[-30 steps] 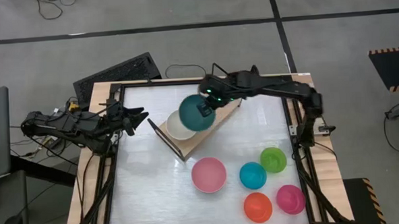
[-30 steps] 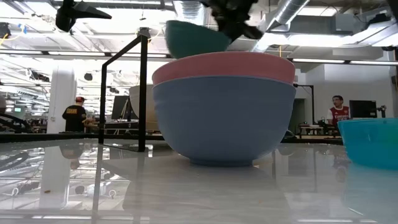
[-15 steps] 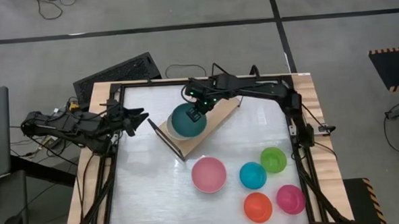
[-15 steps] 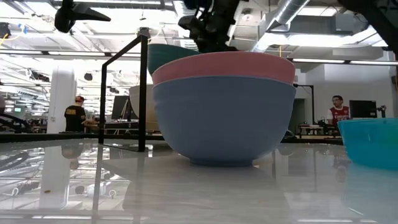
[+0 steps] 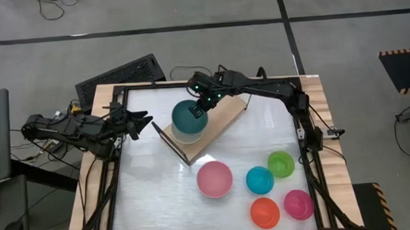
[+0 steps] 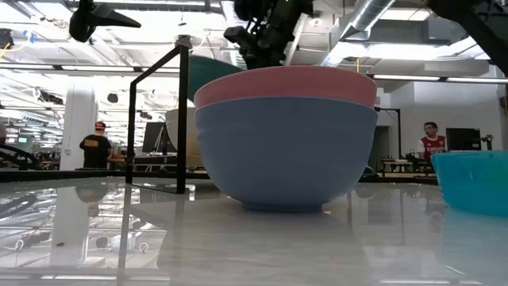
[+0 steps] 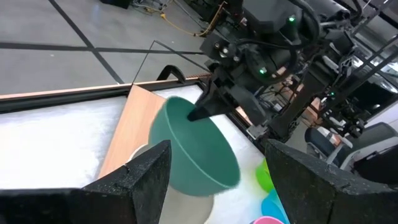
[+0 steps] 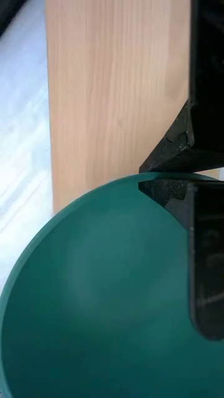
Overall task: Place and stack bowls onto a shelf
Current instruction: Stack the dark green bowl on top of the white bowl on the shelf
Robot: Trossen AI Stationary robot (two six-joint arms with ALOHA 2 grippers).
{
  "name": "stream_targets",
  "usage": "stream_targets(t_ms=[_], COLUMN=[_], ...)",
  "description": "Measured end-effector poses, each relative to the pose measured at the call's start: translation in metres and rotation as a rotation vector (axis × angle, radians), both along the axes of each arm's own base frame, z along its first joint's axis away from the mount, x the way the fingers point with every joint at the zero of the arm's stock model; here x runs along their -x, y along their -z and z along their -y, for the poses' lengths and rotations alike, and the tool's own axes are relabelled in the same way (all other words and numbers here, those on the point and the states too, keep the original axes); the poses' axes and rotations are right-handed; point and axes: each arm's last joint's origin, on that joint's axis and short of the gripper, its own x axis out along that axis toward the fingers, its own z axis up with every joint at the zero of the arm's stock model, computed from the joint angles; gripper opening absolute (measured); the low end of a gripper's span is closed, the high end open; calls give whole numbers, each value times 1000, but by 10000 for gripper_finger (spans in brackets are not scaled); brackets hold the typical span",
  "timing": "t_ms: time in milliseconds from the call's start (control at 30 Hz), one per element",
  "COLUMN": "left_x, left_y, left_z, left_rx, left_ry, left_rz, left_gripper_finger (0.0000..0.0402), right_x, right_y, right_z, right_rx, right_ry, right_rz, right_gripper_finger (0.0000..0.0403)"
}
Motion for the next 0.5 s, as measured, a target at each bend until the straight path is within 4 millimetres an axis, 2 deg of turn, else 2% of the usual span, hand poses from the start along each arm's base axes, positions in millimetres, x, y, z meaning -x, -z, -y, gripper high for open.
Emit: stream_targets(t_ms=[267, 500], left_x=[0, 0], left_y=[0, 0], left_z=[0, 0], left_rx=[0, 0], left_ry=[-1, -1], left_rz=[0, 1], left_gripper_finger=[245, 245], right_x=[-2, -21], right_y=[1, 27], right_z=[-1, -5], right_rx=[0, -9], right_ry=[-5, -22], right_rz=[8, -8], right_gripper_finger=[27, 27])
